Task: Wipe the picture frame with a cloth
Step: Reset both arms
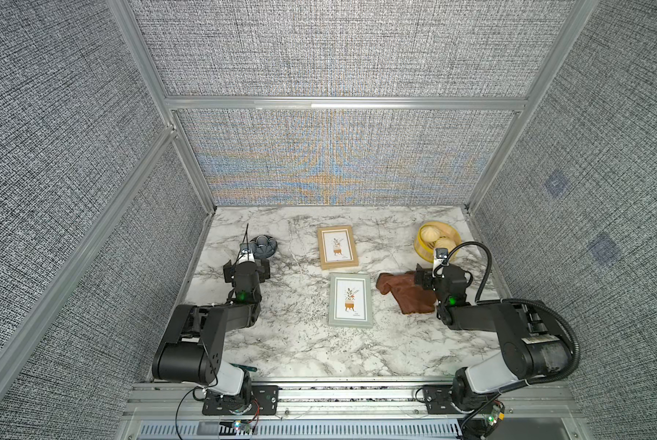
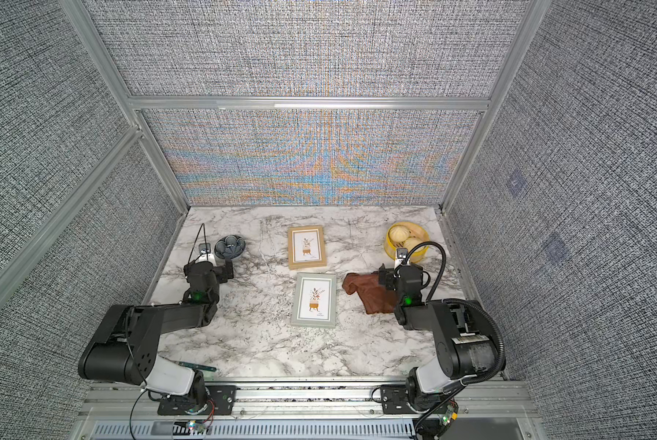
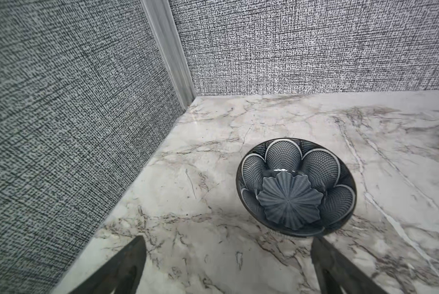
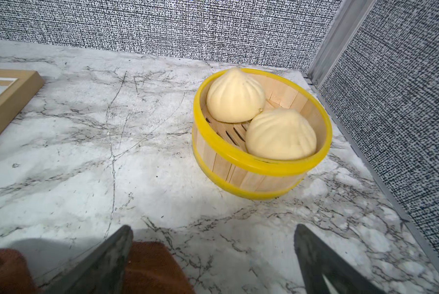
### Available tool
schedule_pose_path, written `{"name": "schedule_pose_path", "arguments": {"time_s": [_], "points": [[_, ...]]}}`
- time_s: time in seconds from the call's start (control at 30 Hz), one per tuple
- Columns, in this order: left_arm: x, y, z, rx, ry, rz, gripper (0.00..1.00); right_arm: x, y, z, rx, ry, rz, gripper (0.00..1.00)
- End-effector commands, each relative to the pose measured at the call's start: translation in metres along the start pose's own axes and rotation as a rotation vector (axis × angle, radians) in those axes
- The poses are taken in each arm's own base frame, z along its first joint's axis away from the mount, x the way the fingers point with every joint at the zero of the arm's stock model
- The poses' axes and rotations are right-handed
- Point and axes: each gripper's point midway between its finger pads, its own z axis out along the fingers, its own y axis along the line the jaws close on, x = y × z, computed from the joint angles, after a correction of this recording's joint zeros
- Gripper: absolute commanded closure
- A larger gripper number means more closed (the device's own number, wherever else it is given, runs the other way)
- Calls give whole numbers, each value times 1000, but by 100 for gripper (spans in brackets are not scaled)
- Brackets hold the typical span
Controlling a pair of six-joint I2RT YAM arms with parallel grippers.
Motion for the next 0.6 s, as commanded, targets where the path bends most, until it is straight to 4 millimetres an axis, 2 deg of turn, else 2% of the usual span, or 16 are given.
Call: {"name": "schedule_pose_path", "arguments": {"time_s": [0.0, 0.57], "points": [[1, -2, -1, 17, -1, -23, 0, -1, -1, 1, -2, 4, 21, 1], [2, -4, 1, 26, 7, -14, 0, -1, -1, 1, -4, 2, 22, 1]]}}
